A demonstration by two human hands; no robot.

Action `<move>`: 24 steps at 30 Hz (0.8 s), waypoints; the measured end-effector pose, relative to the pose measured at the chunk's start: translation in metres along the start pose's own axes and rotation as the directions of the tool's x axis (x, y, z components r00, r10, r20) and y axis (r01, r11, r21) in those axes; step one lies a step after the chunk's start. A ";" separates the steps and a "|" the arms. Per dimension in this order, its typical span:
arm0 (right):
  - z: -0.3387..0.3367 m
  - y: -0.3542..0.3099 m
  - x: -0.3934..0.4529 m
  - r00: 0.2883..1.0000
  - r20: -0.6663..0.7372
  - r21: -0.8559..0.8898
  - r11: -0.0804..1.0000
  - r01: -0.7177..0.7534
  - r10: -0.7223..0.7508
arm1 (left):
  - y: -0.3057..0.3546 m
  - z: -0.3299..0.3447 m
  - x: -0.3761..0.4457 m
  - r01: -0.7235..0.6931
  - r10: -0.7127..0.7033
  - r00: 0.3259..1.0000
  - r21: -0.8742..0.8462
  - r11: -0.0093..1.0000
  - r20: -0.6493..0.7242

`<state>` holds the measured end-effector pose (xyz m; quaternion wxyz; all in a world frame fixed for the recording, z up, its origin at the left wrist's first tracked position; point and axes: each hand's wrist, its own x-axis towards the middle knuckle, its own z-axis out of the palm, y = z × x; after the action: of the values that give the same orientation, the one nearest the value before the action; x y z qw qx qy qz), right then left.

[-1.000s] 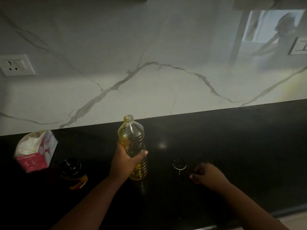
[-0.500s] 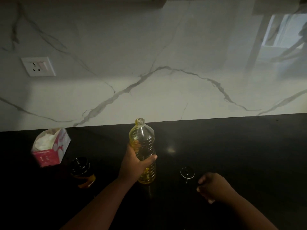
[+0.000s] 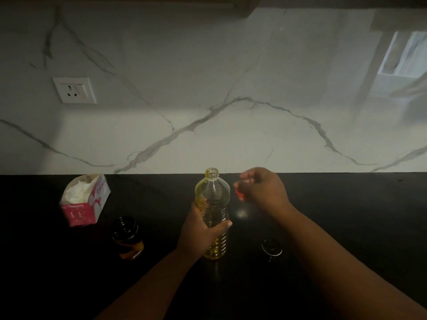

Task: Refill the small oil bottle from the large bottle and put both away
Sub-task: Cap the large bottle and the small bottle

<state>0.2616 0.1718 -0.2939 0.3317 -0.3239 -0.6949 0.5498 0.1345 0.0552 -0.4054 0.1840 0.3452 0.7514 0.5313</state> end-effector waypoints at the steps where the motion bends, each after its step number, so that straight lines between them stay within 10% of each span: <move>1: 0.008 -0.008 0.004 0.996 -0.026 -0.073 0.994 0.086 -0.088 | 0.000 0.000 0.000 -0.001 0.001 1.000 0.006 1.000 -0.003; 24: 0.053 -0.036 0.001 0.836 0.243 -0.464 0.698 0.546 -0.492 | 0.010 -0.016 0.005 0.032 -0.042 0.988 0.071 0.997 0.147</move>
<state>0.2146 0.1366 -0.2679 0.3389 -0.1632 -0.8942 0.2426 0.1243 0.0498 -0.3896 0.2374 0.3761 0.7596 0.4746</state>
